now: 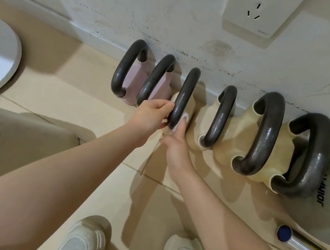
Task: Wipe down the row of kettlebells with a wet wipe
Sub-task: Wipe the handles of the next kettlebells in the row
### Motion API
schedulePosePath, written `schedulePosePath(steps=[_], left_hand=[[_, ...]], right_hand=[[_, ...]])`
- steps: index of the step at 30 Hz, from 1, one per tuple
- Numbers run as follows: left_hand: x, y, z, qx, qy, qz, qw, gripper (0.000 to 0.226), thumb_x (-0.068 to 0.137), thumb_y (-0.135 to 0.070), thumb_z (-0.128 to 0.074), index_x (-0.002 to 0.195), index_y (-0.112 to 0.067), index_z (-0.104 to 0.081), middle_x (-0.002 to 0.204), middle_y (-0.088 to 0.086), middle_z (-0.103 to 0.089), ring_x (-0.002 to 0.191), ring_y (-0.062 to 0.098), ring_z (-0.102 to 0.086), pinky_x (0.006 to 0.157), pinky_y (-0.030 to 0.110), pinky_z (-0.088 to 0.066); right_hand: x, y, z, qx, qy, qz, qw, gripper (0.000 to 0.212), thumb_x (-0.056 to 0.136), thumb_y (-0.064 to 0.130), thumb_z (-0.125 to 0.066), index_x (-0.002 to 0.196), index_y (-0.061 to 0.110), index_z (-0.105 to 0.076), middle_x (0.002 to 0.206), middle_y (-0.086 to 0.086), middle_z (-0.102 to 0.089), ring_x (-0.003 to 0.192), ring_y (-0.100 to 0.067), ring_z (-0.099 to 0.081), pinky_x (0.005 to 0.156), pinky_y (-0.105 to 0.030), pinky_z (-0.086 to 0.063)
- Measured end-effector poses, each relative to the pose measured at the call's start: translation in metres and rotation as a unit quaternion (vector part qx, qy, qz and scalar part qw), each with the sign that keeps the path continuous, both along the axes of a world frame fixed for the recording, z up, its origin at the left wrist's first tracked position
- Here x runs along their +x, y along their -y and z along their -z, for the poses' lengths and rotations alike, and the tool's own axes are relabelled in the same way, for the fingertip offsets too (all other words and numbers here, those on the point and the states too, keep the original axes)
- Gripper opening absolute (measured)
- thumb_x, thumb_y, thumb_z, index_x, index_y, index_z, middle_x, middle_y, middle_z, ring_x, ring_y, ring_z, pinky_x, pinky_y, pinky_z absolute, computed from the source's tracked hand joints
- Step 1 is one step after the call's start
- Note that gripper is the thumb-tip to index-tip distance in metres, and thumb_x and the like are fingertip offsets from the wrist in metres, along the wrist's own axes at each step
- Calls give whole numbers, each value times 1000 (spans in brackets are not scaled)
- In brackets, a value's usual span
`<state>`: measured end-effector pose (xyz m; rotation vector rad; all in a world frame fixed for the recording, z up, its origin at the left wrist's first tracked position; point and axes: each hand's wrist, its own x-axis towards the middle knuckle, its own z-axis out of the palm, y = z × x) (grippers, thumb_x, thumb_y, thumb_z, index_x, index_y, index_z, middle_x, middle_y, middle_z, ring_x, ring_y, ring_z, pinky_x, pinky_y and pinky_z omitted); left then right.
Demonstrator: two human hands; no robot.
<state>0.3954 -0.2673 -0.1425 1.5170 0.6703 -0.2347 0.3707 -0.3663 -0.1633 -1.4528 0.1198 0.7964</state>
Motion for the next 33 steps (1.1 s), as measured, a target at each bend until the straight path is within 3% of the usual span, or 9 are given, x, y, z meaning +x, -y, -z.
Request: schedulePosePath(steps=[2, 9, 14, 17, 19, 21, 25, 30, 33], left_hand=[[0, 0, 1, -3, 1, 4, 1000, 28, 96, -18, -48, 99, 3, -67, 87, 12, -61, 80, 15, -57, 70, 19, -55], [-1, -1, 7, 13, 2, 19, 1000, 31, 93, -22, -47, 93, 1, -67, 80, 10, -63, 75, 15, -57, 76, 31, -52], [11, -4, 6, 18, 11, 71, 997, 32, 90, -31, -57, 90, 1, -63, 75, 5, -57, 71, 14, -51, 79, 35, -47], [18, -9, 3, -39, -10, 81, 996, 17, 86, -27, -64, 87, -12, -57, 70, 0, -55, 67, 14, -51, 80, 34, -48], [18, -13, 5, -66, -17, 92, 993, 16, 86, -24, -65, 91, -13, -56, 80, 7, -56, 78, 20, -52, 86, 40, -48], [15, -17, 8, -64, -13, 100, 993, 19, 88, -21, -62, 101, -8, -55, 91, 18, -58, 86, 27, -54, 93, 47, -48], [9, -20, 13, -23, 4, 127, 992, 35, 85, -30, -62, 110, -8, -54, 103, 24, -63, 95, 30, -59, 95, 48, -47], [6, -19, 16, -30, 35, 123, 991, 22, 82, -30, -64, 96, -14, -61, 85, 10, -50, 79, 23, -45, 77, 39, -38], [1, -23, 17, -35, 53, 149, 987, 36, 79, -29, -63, 96, 3, -59, 84, 13, -49, 77, 26, -44, 77, 42, -41]], right_hand=[[-10, 2, 0, 2, 9, -3, 1000, 83, 81, 1, -41, 148, 30, -2, 151, 7, -22, 138, -10, -22, 115, -36, -23], [7, -2, 3, -10, 98, -15, 995, 45, 85, 4, -40, 125, 19, -26, 125, 1, -43, 109, 0, -44, 90, -14, -39], [2, 11, -7, -38, 194, -30, 980, 35, 100, 19, -29, 123, -6, -22, 132, -25, -28, 122, -19, -26, 101, -39, -32], [19, 6, -14, -56, 241, -11, 969, 40, 101, 14, -27, 132, -12, -23, 145, -16, -31, 132, -13, -26, 95, -23, -30], [31, 4, -11, -139, 333, -37, 932, 52, 99, 24, -25, 148, 7, -14, 155, 7, -16, 142, 1, -9, 110, -9, -12], [45, 6, -8, -270, 433, -119, 852, 57, 96, 37, -20, 148, 13, -18, 158, 3, -8, 143, -3, 1, 113, -15, 5], [76, 17, -18, -396, 540, -293, 683, 74, 86, 53, -13, 137, 7, -41, 154, -5, -26, 145, -20, -13, 118, -34, -3], [99, 16, -24, -408, 515, -303, 690, 78, 84, 55, -9, 136, 8, -43, 152, -8, -31, 144, -22, -17, 117, -34, -5], [90, 16, -18, -373, 574, -373, 626, 65, 89, 49, -23, 125, 5, -55, 140, -12, -48, 139, -28, -31, 115, -37, -11]])
